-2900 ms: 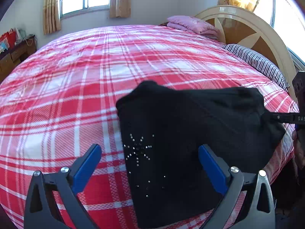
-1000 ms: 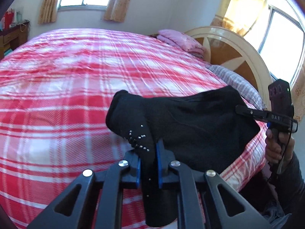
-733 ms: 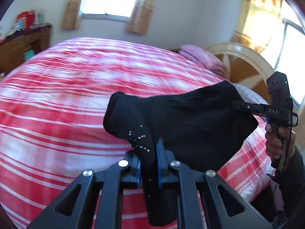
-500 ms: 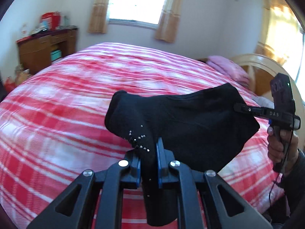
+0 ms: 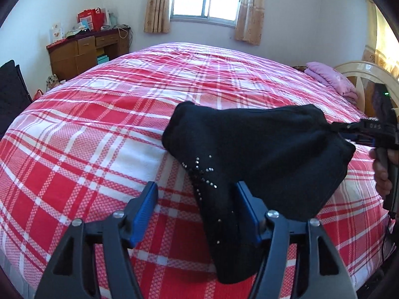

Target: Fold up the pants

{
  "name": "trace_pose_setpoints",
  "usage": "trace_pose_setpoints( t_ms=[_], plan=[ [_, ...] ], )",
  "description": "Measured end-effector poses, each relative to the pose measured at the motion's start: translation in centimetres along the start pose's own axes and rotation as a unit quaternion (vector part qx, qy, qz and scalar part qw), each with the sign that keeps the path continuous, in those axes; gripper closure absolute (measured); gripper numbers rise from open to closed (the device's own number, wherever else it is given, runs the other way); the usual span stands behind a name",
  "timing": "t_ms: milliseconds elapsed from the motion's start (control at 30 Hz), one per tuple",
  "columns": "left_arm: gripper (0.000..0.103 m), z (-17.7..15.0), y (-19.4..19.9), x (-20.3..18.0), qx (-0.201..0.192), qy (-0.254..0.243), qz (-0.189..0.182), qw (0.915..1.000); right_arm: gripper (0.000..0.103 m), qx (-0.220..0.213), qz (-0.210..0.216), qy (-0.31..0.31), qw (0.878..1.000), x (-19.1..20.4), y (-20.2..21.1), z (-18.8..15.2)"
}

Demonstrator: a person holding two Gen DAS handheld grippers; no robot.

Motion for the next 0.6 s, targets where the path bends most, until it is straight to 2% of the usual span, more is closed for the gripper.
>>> trace_pose_setpoints(
  t_ms=[67,133,167,233,267,333,400,500,567,600],
  plan=[
    [0.034,-0.1,0.3,-0.1,-0.002,-0.003,0.007,1.0,0.052,-0.042,0.025,0.003,0.999,1.1,2.2,-0.1],
    [0.034,-0.2,0.3,-0.2,-0.003,-0.007,0.013,0.9999,0.052,-0.059,0.072,0.022,0.995,3.2,3.8,-1.0],
    [0.034,-0.1,0.2,-0.3,-0.003,-0.007,0.016,0.9998,0.052,-0.055,0.087,0.035,0.994,4.2,3.9,-1.6],
    [0.034,-0.1,0.1,-0.4,-0.003,-0.009,0.021,0.9997,0.052,-0.019,0.107,0.058,0.992,5.5,3.1,-3.2],
    [0.034,-0.1,0.1,-0.5,-0.003,-0.011,0.024,0.9996,0.052,-0.003,0.1,0.064,0.993,5.6,2.4,-3.9],
    [0.03,0.0,0.0,-0.5,-0.002,-0.011,0.027,0.9996,0.052,0.017,0.058,0.063,0.996,4.5,0.7,-5.1],
    [0.025,-0.1,0.0,-0.4,-0.002,-0.009,0.03,0.9995,0.052,0.007,0.066,0.047,0.997,3.5,0.3,-5.2],
    [0.024,-0.4,-0.1,-0.5,0.001,-0.009,0.033,0.9994,0.052,0.01,0.083,0.027,0.996,3.0,0.4,-4.9],
    [0.024,-0.5,0.0,-0.6,0.003,-0.008,0.037,0.9993,0.052,0.005,0.067,0.033,0.997,3.2,0.8,-4.8],
    [0.024,-0.6,0.1,-0.7,0.004,-0.007,0.038,0.9992,0.051,-0.001,0.043,0.039,0.998,3.0,1.1,-4.8]
  ],
)
Point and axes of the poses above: each gripper's, at about its wrist camera, not at the fingertips, and y roughly against the way its jaws point, x to its left, z to its top, the point moved 7 cm from there along -y, roughly the way its jaws point, and after that the axes turned 3 degrees about x, right-handed, at the moved point
